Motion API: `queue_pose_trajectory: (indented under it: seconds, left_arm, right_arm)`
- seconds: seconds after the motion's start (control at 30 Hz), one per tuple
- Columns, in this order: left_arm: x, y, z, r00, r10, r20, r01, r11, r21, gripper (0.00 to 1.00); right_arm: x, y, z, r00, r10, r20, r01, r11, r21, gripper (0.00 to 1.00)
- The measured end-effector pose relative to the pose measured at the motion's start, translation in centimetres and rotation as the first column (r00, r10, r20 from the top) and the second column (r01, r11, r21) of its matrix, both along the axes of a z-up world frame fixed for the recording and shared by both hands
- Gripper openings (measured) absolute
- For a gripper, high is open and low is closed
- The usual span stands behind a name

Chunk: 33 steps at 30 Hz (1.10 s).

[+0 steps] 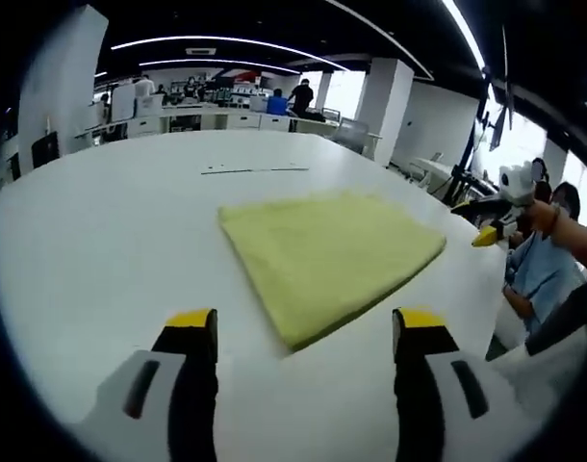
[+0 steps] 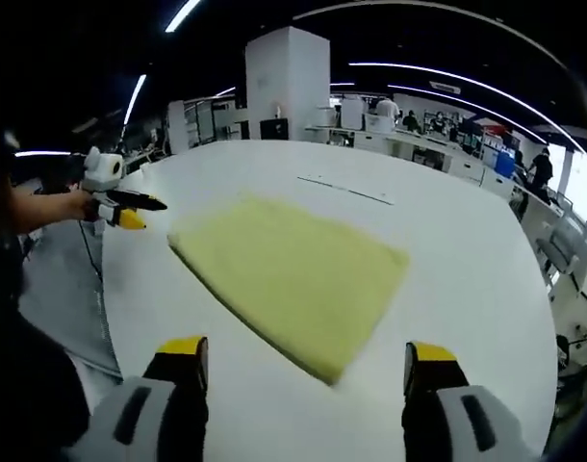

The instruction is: Fold the garment on the visible template until the final outline fits inside the template.

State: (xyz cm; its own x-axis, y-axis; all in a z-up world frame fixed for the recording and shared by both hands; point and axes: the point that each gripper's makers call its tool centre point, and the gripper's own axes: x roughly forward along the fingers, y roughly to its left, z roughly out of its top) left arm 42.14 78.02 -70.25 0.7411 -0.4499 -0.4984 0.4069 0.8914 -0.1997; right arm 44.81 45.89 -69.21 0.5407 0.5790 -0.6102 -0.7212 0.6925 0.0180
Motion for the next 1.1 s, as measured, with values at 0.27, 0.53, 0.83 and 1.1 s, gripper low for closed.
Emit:
queue_pose_trajectory:
  seconds: [0.27, 0.53, 0.83, 1.1]
  left_arm:
    - [-1.0, -0.1, 2.0, 1.000, 0.022, 0.019, -0.022, 1.000, -0.015, 0.90]
    - [-2.3, -0.5, 3.5, 0.999, 0.031, 0.011, -0.031, 1.000, 0.000, 0.99]
    - [-3.4, -0.1, 4.0, 0.997, 0.072, 0.005, -0.072, 0.997, 0.015, 0.99]
    - [-4.3, 0.1, 3.7, 0.995, 0.097, -0.003, -0.097, 0.995, 0.015, 0.99]
  right_arm:
    - [-0.7, 1.6, 2.8, 1.000, 0.008, 0.023, -0.009, 0.997, 0.076, 0.97]
    - [-1.6, 2.0, 4.5, 1.000, -0.005, 0.030, 0.001, 0.995, 0.104, 1.00]
    - [-2.2, 2.2, 5.1, 0.999, -0.027, 0.029, 0.023, 0.993, 0.119, 1.00]
    - [-3.6, 2.4, 4.7, 1.000, -0.012, 0.002, 0.012, 0.995, 0.102, 1.00]
